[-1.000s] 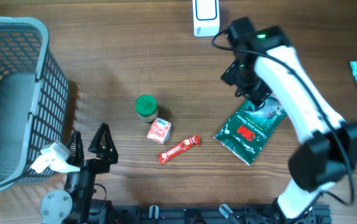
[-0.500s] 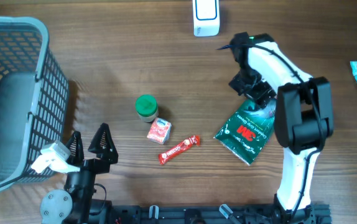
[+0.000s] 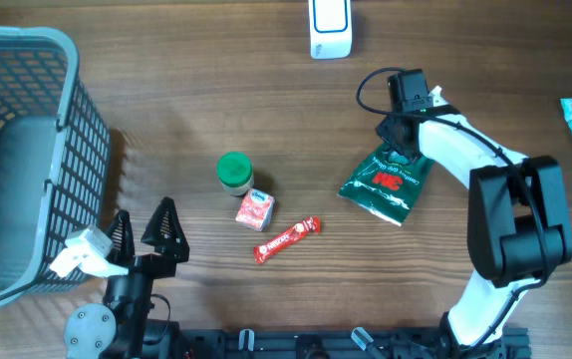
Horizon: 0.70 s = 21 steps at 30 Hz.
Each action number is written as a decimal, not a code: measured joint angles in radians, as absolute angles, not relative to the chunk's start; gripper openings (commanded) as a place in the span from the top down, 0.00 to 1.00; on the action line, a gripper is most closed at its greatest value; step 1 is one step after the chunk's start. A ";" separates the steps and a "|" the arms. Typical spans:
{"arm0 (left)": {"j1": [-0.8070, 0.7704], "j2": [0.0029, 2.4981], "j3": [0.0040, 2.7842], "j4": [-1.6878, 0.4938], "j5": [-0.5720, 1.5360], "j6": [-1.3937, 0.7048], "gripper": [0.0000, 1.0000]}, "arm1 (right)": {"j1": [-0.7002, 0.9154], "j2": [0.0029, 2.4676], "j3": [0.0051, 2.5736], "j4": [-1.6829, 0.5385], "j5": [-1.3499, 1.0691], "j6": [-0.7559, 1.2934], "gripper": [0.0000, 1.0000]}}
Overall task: Scan the item barcode
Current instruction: 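Reach the right gripper to the green 3M glove bag and grasp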
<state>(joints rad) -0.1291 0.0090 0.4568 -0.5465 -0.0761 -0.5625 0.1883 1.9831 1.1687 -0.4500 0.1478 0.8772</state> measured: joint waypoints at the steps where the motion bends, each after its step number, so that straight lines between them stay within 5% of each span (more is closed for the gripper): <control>1: -0.129 0.009 0.457 -0.546 -0.076 -0.562 0.00 | 0.180 1.988 1.188 -0.479 0.119 0.824 0.96; 9: -0.129 0.009 0.457 -0.546 -0.076 -0.562 0.00 | 0.278 1.967 1.236 -0.693 -0.134 0.417 0.94; 15: -0.129 0.009 0.457 -0.546 -0.076 -0.562 0.00 | 0.440 1.908 1.196 -0.790 -0.149 0.359 0.09; 17: -0.129 0.009 0.457 -0.546 -0.076 -0.562 0.00 | 0.477 1.864 1.182 -0.821 -0.131 0.353 0.00; 21: -0.129 0.009 0.457 -0.546 -0.076 -0.562 0.00 | 0.521 1.811 1.180 -0.831 -0.047 0.350 0.00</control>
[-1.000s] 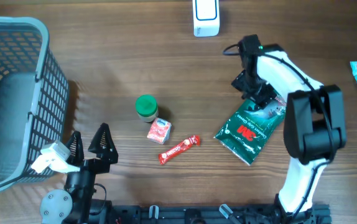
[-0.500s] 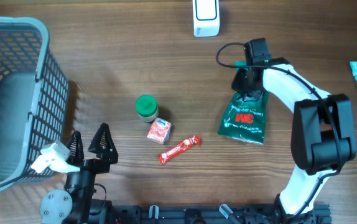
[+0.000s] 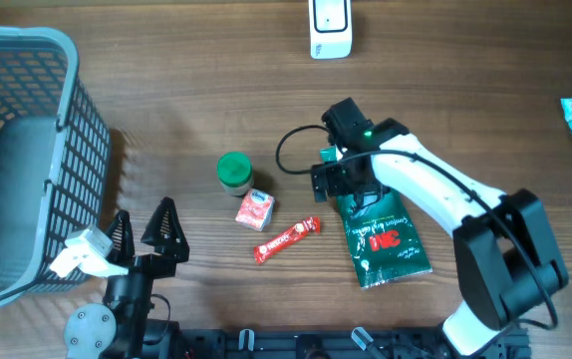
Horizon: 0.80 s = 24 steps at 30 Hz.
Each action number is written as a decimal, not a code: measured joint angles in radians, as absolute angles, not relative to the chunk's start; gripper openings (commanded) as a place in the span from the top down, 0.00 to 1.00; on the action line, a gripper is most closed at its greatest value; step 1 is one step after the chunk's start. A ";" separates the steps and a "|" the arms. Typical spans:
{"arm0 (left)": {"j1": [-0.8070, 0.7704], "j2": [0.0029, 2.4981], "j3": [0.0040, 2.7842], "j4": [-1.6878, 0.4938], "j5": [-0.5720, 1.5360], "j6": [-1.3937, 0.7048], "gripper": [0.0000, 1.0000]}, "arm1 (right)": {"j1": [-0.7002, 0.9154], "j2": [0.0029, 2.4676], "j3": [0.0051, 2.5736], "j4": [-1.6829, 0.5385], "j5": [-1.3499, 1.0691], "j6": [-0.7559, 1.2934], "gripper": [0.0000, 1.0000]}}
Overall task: Scan the item barcode
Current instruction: 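Reach the right gripper to the green 3M glove bag and grasp, then lift the glove bag and turn it over with the right gripper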
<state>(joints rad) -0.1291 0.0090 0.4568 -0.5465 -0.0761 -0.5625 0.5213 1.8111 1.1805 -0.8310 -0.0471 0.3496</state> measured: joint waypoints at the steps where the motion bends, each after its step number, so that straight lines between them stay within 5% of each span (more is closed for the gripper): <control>1: -0.129 0.009 0.457 -0.546 -0.076 -0.562 0.00 | 0.533 1.810 1.169 -0.827 -0.017 0.358 0.00; 3: -0.129 0.009 0.457 -0.546 -0.076 -0.562 0.00 | 0.548 1.809 1.122 -0.824 0.028 0.392 0.11; 7: -0.129 0.009 0.457 -0.546 -0.076 -0.562 0.00 | 0.548 1.790 1.009 -0.810 0.075 0.426 0.09; 10: -0.129 0.009 0.457 -0.546 -0.076 -0.562 0.00 | 0.548 1.757 0.960 -0.756 0.079 0.421 0.23; 12: -0.129 0.009 0.457 -0.547 -0.076 -0.562 0.00 | 0.550 1.735 0.927 -0.707 0.080 0.419 0.59; 13: -0.129 0.009 0.457 -0.546 -0.076 -0.562 0.00 | 0.549 1.729 0.918 -0.693 0.083 0.410 0.89; 14: -0.129 0.009 0.457 -0.546 -0.076 -0.562 0.00 | 0.549 1.728 0.915 -0.689 0.089 0.395 0.96; 18: -0.129 0.009 0.457 -0.546 -0.076 -0.562 0.00 | 0.542 1.722 0.907 -0.662 0.099 0.342 0.96; 24: -0.129 0.009 0.457 -0.546 -0.076 -0.562 0.00 | 0.539 1.770 0.995 -0.724 -0.260 0.187 0.96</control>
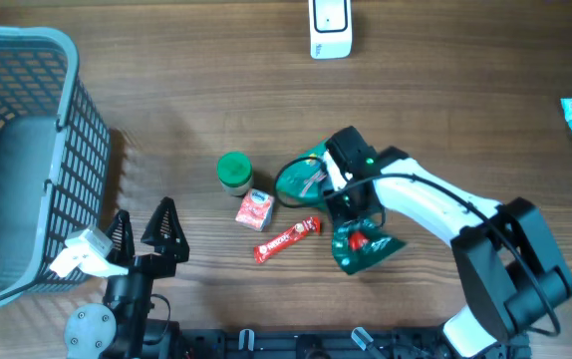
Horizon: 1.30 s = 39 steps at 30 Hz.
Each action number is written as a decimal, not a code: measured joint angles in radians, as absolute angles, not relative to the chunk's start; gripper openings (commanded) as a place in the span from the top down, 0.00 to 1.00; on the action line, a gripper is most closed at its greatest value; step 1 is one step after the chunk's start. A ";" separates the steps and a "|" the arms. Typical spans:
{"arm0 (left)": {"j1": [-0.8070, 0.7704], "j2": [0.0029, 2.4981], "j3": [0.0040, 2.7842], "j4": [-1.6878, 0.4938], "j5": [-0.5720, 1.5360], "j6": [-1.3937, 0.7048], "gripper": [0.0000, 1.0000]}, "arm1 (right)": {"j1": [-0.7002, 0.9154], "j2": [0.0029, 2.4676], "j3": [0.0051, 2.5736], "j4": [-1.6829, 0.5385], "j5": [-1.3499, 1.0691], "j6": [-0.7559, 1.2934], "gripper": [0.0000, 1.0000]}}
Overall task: Scan the item barcode
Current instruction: 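Lift the glove bag and turn it over with the right gripper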
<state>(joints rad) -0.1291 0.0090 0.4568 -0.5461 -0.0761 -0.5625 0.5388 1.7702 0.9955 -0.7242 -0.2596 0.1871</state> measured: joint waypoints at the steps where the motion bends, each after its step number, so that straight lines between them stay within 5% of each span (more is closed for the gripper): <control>1: -0.129 0.009 0.457 -0.546 -0.076 -0.562 0.00 | 0.539 1.777 1.013 -0.760 -0.319 0.167 0.96; 13: -0.129 0.009 0.457 -0.547 -0.076 -0.562 0.00 | 0.442 1.782 1.138 -1.005 -1.039 -0.179 0.96; 27: -0.129 0.009 0.457 -0.546 -0.076 -0.562 0.00 | 0.433 1.781 1.138 -0.844 -1.531 -0.329 0.96; 32: -0.129 0.009 0.457 -0.546 -0.076 -0.562 0.00 | 0.433 1.781 1.138 -0.787 -1.385 -0.313 0.96; 39: -0.129 0.009 0.457 -0.546 -0.076 -0.562 0.00 | 0.444 1.782 1.138 -0.847 -0.605 0.015 0.94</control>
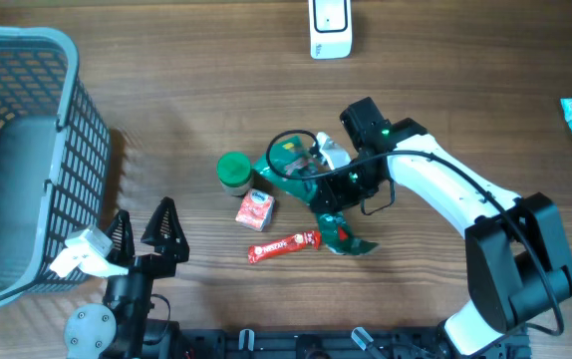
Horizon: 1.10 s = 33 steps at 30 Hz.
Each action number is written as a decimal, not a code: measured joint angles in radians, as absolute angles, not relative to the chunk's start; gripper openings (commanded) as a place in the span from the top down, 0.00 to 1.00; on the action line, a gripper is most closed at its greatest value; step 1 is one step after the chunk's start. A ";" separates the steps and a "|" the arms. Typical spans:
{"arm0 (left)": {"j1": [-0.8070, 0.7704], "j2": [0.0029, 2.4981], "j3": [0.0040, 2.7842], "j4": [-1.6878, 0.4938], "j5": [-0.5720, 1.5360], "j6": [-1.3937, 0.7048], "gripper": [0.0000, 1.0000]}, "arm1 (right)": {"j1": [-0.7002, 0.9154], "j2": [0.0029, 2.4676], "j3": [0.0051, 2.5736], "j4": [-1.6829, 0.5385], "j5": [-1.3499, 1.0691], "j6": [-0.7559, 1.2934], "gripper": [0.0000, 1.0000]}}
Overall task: Scan the item barcode
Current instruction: 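Lift the glove bag and turn it over with the right gripper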
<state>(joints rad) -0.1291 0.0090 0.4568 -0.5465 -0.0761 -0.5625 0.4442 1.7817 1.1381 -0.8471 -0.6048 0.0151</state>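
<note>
The green 3M packet (337, 232) hangs crumpled and tilted above the table's middle, with my right gripper (330, 178) shut on it; its lower end reaches down by the red candy bar (283, 244). The white scanner (329, 27) stands at the far edge, well beyond the packet. No barcode shows in the overhead view. At the lower left my left gripper (145, 231) rests open with nothing in it.
A green-lidded jar (234, 171) and a small pink carton (254, 210) sit just left of the packet. A grey wire basket (67, 60) fills the left side. A green and red item lies at the right edge.
My right gripper has shifted slightly up and left with the packet, which now stands more on end. The red candy bar lies flatter and a little further left. The left arm is unchanged.
My right gripper was at the top end of the green packet lying flat at centre right. Then packet and gripper were nearer the middle, the packet turned lengthwise. Then the packet was crumpled and raised beside the candy bar, and now hangs tilted near the jar.
</note>
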 measured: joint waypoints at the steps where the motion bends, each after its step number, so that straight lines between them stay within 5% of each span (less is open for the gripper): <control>1: -0.129 0.009 0.457 -0.546 -0.076 -0.562 0.00 | 0.452 1.782 1.138 -0.842 -0.542 0.038 0.95; 15: -0.129 0.009 0.457 -0.546 -0.076 -0.562 0.00 | 0.674 1.782 1.139 -0.632 -0.365 0.068 0.93; 18: -0.129 0.009 0.457 -0.546 -0.076 -0.562 0.00 | 0.686 1.782 1.139 -0.603 -0.346 0.065 0.65; 20: -0.129 0.009 0.457 -0.546 -0.076 -0.562 0.00 | 0.699 1.782 1.140 -0.596 -0.329 0.057 0.21; 23: -0.129 0.009 0.457 -0.546 -0.076 -0.562 0.00 | 0.718 1.782 1.150 -0.628 -0.307 0.052 0.01; 33: -0.129 0.009 0.457 -0.546 -0.076 -0.562 0.00 | 0.812 1.747 1.232 -0.760 0.002 0.185 0.00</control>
<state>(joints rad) -0.1291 0.0090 0.4568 -0.5465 -0.0761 -0.5625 0.8124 1.7466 1.2316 -0.7597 0.0021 0.1848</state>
